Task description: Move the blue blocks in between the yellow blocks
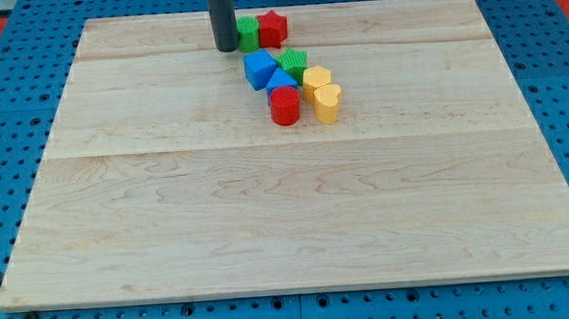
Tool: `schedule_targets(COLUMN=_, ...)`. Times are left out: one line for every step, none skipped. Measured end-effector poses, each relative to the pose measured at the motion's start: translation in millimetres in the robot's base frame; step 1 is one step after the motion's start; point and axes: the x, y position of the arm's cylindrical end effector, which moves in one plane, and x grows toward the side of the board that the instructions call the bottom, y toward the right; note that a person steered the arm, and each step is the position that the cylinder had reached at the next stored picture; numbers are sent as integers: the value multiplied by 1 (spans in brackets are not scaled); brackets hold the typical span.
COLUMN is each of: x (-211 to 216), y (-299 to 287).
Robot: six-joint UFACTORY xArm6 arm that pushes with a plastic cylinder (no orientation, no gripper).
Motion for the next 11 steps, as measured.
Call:
schedule_targets(x=45, y=17)
schedule_targets(x=93, y=19)
schedule_targets(x=109, y=63)
schedule_targets(x=109, y=89)
schedule_targets(x=103, y=54)
schedule_targets(x=81, y=40)
schedule_targets(x=84, y=93)
schedule_targets(x=95, y=140)
schedule_targets(x=65, y=148)
schedule_targets(x=26, y=115)
schedule_targets(x=35, y=57)
